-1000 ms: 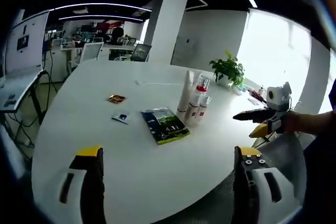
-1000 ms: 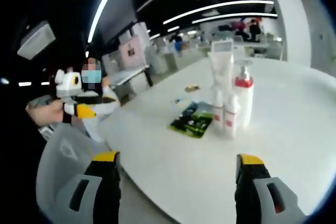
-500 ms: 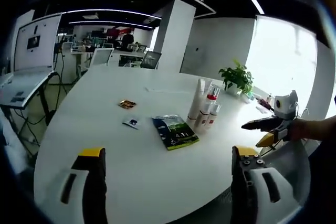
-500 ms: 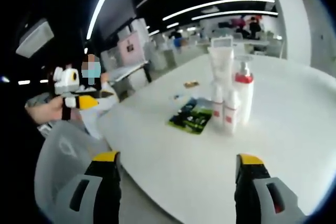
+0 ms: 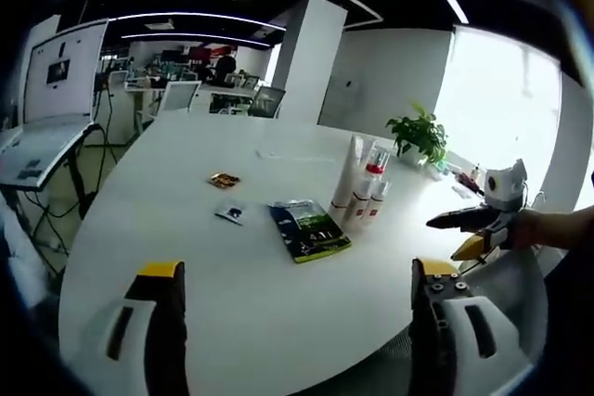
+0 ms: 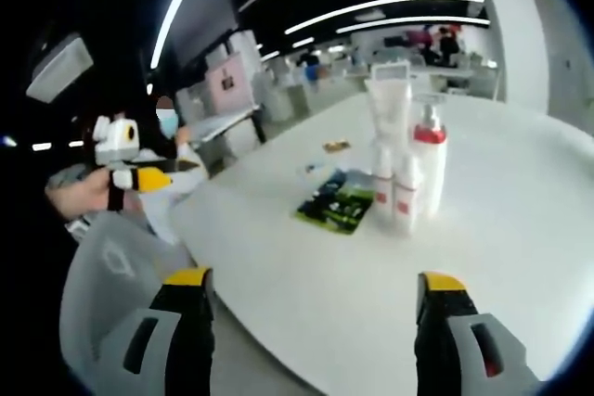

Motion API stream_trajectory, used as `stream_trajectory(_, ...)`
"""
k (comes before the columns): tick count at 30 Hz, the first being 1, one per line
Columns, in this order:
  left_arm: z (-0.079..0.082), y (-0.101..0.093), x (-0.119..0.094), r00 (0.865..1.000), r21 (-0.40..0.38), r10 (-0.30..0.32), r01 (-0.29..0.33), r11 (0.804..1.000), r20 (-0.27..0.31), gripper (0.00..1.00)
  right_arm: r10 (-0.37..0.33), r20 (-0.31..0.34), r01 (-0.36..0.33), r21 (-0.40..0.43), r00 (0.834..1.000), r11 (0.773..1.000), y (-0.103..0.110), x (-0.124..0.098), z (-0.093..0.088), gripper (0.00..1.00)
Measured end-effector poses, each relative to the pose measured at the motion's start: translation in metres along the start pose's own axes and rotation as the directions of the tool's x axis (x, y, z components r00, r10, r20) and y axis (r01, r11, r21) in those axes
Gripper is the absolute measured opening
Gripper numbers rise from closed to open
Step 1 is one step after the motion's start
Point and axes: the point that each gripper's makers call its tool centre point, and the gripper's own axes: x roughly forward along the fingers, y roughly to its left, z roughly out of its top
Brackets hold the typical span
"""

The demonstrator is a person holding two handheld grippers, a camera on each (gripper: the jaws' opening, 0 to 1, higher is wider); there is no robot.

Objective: Arrange the skincare products in the storage area until every visible bottle or jar stands upright without overlapping.

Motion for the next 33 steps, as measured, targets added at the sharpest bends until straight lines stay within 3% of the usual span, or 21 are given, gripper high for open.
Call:
stream_trajectory(10, -0.004, 0.006, 0.021, 0.998, -0.019, -0.03, 0.029, 0.999, -0.052, 0.92, -0.011, -0.01, 0.012, 0.028, 1.0, 1.0, -0.005, 0.0, -0.003, 0.92)
stream_trajectory(22, 0.006, 0.039, 0.063, 0.998, -0.05, -0.002, -0.001, 0.999, -0.064, 0.87, 0.006, -0.052, -0.003, 0.059, 0.999, 0.998, -0.003, 0.004, -0.013, 0.93)
stream_trajectory(24, 0.006, 0.043, 0.068, 0.998, -0.045, 0.0, -0.003, 0.999, -0.07, 0.86, 0.026, -0.038, -0.023, 0.095, 0.999, 0.995, 0.0, 0.005, -0.012, 0.95)
stream_trajectory(33, 0.008, 0.068, 0.09, 0.996, -0.034, 0.019, -0.022, 0.999, -0.089, 0.82, 0.018, -0.066, -0.011, 0.112, 0.998, 0.994, -0.003, 0.006, -0.018, 0.95)
